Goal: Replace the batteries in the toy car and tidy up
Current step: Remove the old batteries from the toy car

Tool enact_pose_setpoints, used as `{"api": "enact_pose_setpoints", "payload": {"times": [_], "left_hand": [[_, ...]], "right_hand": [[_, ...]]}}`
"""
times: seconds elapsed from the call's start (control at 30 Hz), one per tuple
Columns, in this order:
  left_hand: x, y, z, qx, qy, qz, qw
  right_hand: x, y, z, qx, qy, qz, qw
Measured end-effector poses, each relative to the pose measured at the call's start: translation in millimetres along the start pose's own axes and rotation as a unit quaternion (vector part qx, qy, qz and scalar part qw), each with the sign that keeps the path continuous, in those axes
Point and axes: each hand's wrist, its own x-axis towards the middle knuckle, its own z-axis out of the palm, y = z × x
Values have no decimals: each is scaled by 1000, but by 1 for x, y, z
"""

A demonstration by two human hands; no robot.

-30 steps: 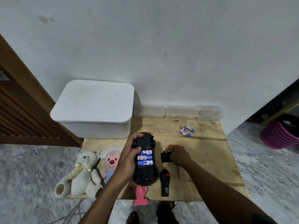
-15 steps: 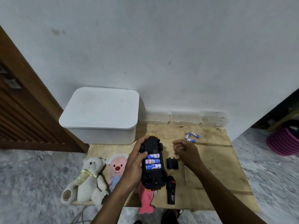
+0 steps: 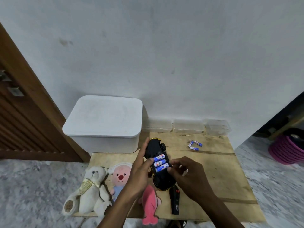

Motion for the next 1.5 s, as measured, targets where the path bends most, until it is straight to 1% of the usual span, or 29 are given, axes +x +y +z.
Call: {"api": "enact_pose_setpoints", "payload": {"times": [0.1,0.23,0.4,0.5,0.63,0.93,1.13,1.23,1.33,1.5], "left_hand": [[0,0,0,-6,-6,4,1000],[-1,-1,0,-32,-12,5,999],[-1,-3,-1,-23,-5,25,999],[1,-7,-2,1,5,36,999],[4,-11,-3,39,10,48,998],[6,-10,-5,45,-5,60,997],[3,-14,-4,14,-15,52,998],[-1,-5,-2,-10,-18,37,999],[-1,-5,-4,-3,-10,36,999],[-2,-7,-5,-1,-9,20,1000]], "right_hand": [[0,-2,5,-32,3,1,999],[1,-4,10,-37,22,13,999],[2,-10,14,4,25,46,999],[4,-14,14,46,22,77,996],[7,-15,15,80,26,97,992],[5,-16,10,124,31,99,987],[4,-17,8,169,21,105,980],[4,-17,6,205,22,116,972],[4,-19,0,255,32,120,959],[10,-19,-15,386,37,148,910]]}}
